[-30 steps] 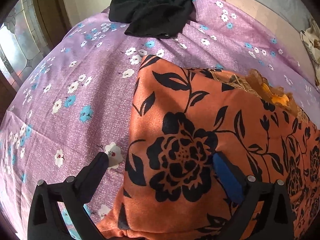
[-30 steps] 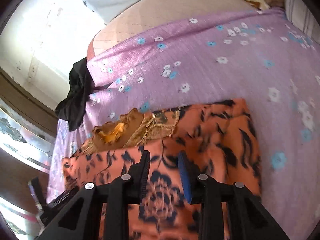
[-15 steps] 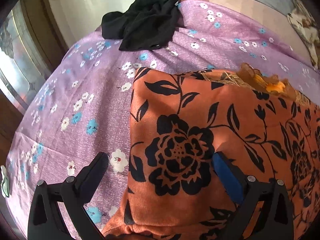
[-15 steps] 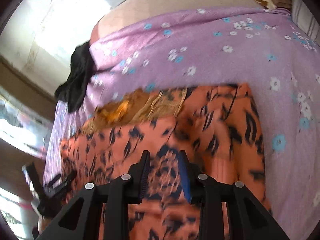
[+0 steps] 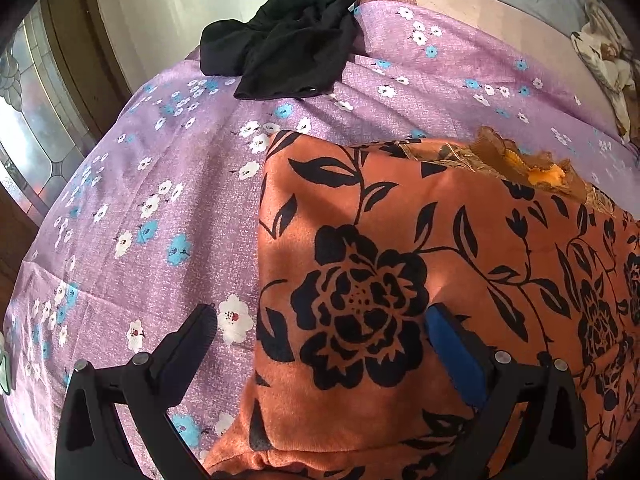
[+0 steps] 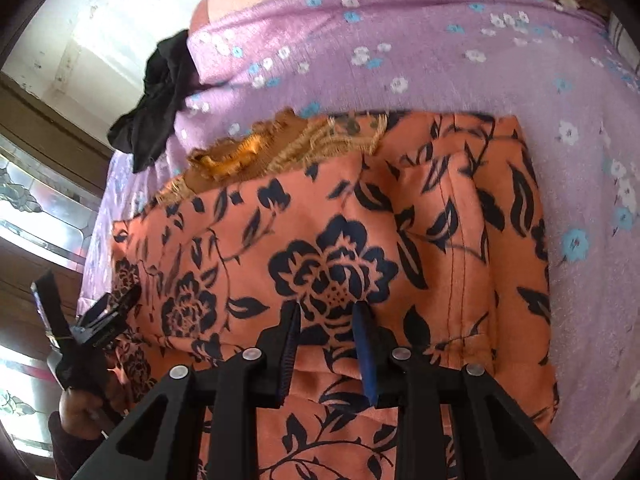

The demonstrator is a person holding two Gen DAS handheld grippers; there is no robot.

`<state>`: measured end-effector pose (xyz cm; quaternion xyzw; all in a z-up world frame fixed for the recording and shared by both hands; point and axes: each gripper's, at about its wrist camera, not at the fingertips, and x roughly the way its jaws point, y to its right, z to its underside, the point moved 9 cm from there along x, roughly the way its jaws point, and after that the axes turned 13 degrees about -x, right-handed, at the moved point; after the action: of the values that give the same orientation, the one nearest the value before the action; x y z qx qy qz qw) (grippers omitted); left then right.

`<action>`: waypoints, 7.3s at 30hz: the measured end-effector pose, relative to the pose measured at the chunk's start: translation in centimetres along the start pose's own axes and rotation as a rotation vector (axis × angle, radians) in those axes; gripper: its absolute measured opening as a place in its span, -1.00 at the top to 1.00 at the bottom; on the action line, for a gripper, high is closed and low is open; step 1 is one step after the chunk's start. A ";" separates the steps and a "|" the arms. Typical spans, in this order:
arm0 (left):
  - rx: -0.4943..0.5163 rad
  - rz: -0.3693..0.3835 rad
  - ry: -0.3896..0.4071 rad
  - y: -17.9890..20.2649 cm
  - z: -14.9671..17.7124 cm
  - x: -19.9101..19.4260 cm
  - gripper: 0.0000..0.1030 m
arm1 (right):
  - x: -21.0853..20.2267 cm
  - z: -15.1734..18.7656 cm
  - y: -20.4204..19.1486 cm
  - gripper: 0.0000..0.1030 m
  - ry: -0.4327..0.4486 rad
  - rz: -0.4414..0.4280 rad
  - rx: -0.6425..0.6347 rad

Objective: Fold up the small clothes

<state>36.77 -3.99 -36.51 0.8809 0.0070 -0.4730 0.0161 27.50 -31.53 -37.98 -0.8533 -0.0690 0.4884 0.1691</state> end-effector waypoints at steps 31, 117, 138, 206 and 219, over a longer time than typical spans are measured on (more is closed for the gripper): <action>0.050 -0.003 0.118 -4.3 7.0 -12.0 -1.00 | -10.8 2.9 -0.1 -0.35 0.307 -0.047 0.049; -0.250 0.320 -0.299 -15.4 25.0 -13.7 0.30 | -10.8 32.2 -0.4 0.86 -0.108 0.070 0.158; -0.160 0.540 -0.159 -13.0 16.4 -20.6 0.87 | -21.0 23.5 -5.2 0.87 0.191 -0.286 0.176; -0.331 0.186 -0.184 -7.7 0.8 -1.5 0.16 | 19.5 -15.4 -27.7 0.17 -0.024 0.004 -0.372; -0.173 0.134 0.012 -4.9 0.2 -6.8 0.17 | 3.3 -8.4 -16.8 0.16 0.120 0.001 -0.255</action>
<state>32.71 0.89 -31.09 0.8774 -0.0110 -0.4634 0.1234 37.15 -16.82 -30.76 -0.8955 -0.1200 0.4239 0.0629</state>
